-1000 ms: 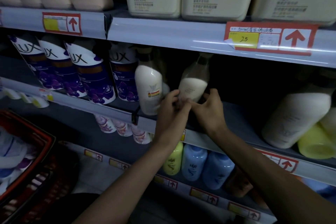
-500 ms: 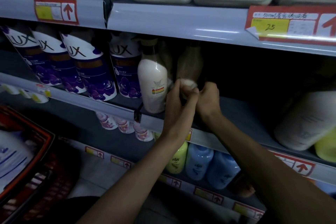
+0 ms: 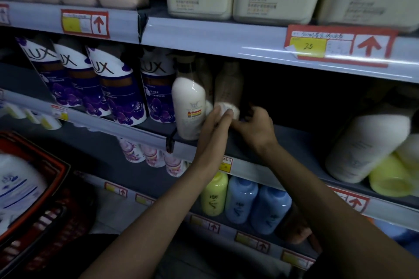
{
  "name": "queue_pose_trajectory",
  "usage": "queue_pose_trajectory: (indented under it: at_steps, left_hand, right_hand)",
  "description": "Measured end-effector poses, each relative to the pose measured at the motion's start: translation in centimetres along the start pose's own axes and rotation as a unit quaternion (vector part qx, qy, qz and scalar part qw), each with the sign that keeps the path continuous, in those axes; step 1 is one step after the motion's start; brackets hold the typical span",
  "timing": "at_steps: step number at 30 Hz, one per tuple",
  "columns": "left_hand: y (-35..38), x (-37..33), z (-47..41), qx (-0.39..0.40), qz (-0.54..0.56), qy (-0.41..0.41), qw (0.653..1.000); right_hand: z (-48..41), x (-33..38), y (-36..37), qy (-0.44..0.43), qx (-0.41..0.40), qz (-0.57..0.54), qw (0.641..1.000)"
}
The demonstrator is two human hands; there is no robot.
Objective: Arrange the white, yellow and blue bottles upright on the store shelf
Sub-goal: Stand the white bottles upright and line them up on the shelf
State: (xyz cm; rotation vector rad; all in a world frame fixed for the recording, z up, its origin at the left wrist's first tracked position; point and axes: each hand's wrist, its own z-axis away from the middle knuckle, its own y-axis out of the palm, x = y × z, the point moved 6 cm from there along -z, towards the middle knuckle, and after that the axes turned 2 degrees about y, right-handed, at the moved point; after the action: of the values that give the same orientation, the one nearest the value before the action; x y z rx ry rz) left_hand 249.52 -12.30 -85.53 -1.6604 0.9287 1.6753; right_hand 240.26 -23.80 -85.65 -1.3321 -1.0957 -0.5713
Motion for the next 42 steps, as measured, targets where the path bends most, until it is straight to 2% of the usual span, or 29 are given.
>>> queue_pose_trajectory:
  at_steps: [4,7,12,16,21,24,31,38,42]
  left_hand:
    - [-0.4,-0.3,1.1,0.033,-0.031,0.03,0.999]
    - [-0.6,-0.4,1.9,0.043,-0.056,0.053,0.996]
    - [0.8,-2.2,3.8,0.084,-0.066,0.107,0.989]
    - [3.9,-3.6,5.4,0.14,-0.046,0.136,0.98]
    - [9.3,-3.7,6.8,0.205,-0.043,0.166,0.964]
    - [12.6,-2.8,7.2,0.212,-0.066,0.191,0.956]
    - [17.7,-1.1,7.0,0.208,-0.101,0.21,0.95]
    - [18.8,0.9,5.0,0.19,-0.08,0.165,0.965]
    - [20.0,1.6,5.2,0.205,-0.066,0.144,0.966]
  right_hand:
    - [1.7,0.5,-2.2,-0.041,0.007,0.021,0.999]
    - [3.5,1.3,-4.3,-0.089,0.021,0.08,0.993]
    - [8.4,2.9,-9.5,-0.186,0.049,0.183,0.964]
    - [11.9,1.9,-14.6,-0.205,0.009,0.203,0.957]
    - [14.3,0.0,-21.4,-0.146,-0.13,0.117,0.974]
    - [15.0,-1.5,-24.1,-0.109,-0.195,0.094,0.97]
    - [15.9,-4.6,-23.5,-0.022,-0.151,0.095,0.984]
    - [15.6,-5.5,-21.7,-0.017,-0.125,0.069,0.99]
    - [15.1,-5.8,-21.2,0.001,-0.125,0.052,0.991]
